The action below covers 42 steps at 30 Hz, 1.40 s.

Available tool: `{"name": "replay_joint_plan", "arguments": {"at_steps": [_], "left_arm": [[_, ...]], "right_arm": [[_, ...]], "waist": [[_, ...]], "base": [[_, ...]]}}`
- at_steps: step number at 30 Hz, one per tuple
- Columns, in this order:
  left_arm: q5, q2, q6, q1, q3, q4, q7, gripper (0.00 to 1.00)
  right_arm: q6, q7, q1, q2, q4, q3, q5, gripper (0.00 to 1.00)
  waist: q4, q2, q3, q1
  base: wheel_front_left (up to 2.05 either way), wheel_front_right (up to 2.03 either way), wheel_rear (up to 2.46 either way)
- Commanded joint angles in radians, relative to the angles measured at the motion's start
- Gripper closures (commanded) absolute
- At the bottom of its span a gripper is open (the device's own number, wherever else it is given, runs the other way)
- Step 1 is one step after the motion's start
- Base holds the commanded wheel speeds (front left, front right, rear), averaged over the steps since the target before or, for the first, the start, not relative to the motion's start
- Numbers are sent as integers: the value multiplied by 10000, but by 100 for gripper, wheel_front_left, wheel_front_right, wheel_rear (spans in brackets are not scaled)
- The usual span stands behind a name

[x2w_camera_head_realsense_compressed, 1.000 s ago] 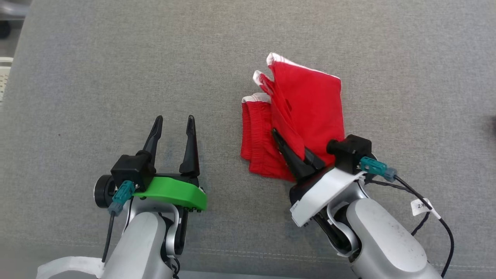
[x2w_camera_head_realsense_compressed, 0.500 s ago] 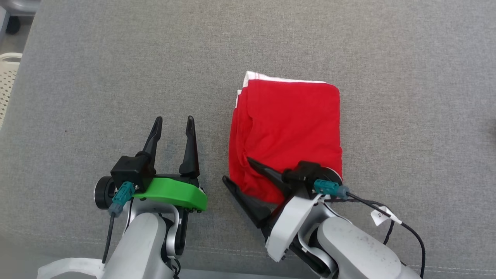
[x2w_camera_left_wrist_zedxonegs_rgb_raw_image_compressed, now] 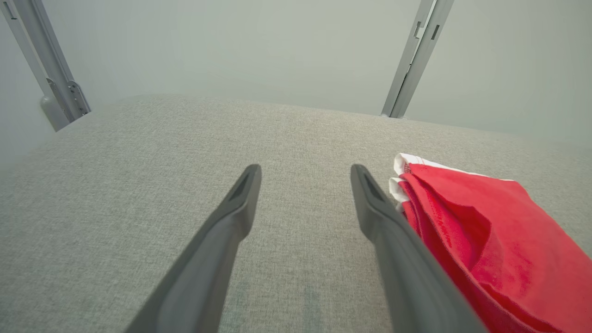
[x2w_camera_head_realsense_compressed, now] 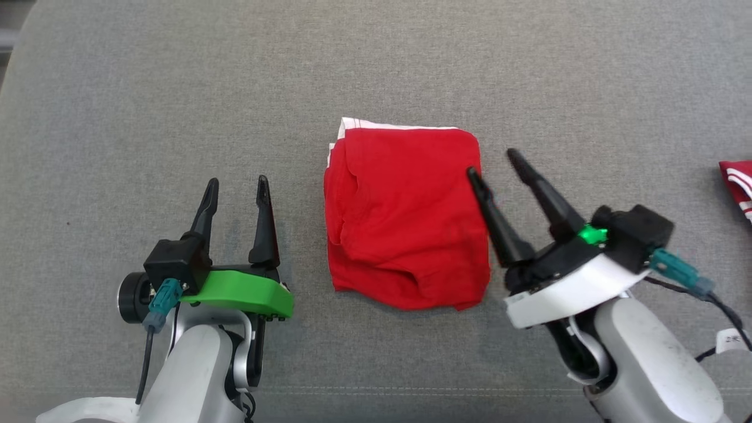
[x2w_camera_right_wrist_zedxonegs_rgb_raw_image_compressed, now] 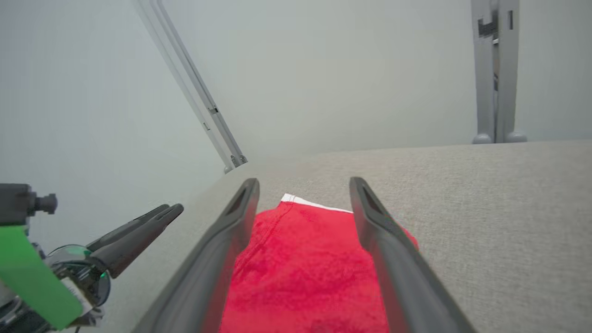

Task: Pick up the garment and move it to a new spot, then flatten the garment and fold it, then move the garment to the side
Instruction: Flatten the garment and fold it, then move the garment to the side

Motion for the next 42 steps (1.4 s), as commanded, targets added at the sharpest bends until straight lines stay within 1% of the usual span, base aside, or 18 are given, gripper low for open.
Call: {"name": "replay_joint_plan", "arguments": {"at_steps": [1, 4, 5, 7, 9, 11, 14, 21, 26, 32, 35, 37, 40, 42], "left_arm": [[44, 128, 69, 46, 40, -81, 28, 0], [159, 247, 135, 19, 50, -208, 21, 0], [190, 325, 212, 34, 97, -323, 10, 0], [235, 378, 256, 100, 114, -459, -4, 0], [351, 494, 307, 198, 85, -567, -7, 0], [482, 616, 393, 322, 37, -664, 5, 0], [644, 728, 600, 565, 13, -824, 45, 0], [370, 851, 768, 1185, 264, -1000, 12, 0], [188, 820, 656, 1361, 368, -881, -10, 0], [218, 784, 590, 1313, 307, -742, -39, 0], [247, 735, 564, 1185, 265, -707, -49, 0], [264, 681, 553, 1106, 235, -716, -57, 0], [238, 524, 532, 1036, 181, -718, -67, 0], [36, 345, 425, 1045, 148, -665, -74, 0]], "right_arm": [[-2, -66, 323, 1, -248, -669, -239, 0], [-2, -1, 630, 170, -394, -1821, -495, 0], [-2, 61, 768, 279, -403, -2493, -720, 0], [-2, 110, 915, 304, -295, -3080, -1073, 0], [-2, 172, 1057, 426, -123, -3514, -1341, 0], [-2, 235, 1219, 410, 45, -3931, -1734, 0], [-2, 314, 1577, 483, 307, -4327, -2167, 0], [-2, 554, 2232, 610, 513, -4545, -2594, 0], [-2, 645, 2480, 756, 515, -4583, -2620, 0], [-2, 782, 2553, 832, 435, -4590, -2688, 0], [-2, 921, 2599, 824, 375, -4646, -2714, 0], [-3, 1098, 2569, 777, 431, -4592, -2538, 0], [-2, 1520, 2451, 687, 535, -4395, -2375, 0], [-2, 1789, 2376, 600, 599, -4219, -2311, 0]], "waist": [[-219, 0, -88, 0], [-345, 0, -158, 0], [-427, 0, -234, 0], [-501, 0, -322, 0], [-563, 0, -430, 0], [-600, 0, -553, 0], [-653, 0, -773, 0], [-767, 0, -1207, 0], [-799, 0, -1397, 0], [-701, 0, -1481, 0], [-501, 0, -1436, 0], [-301, 0, -1362, 0], [114, 0, -1229, 0], [458, 0, -1136, 0]], "base": [[0, 0, 0], [0, 0, 0], [0, 0, 0], [0, 0, 0], [0, 0, 0], [0, 0, 0], [0, 0, 0], [0, 0, 0], [0, 0, 0], [0, 0, 0], [0, 0, 0], [0, 0, 0], [0, 0, 0], [0, 0, 0]]}}
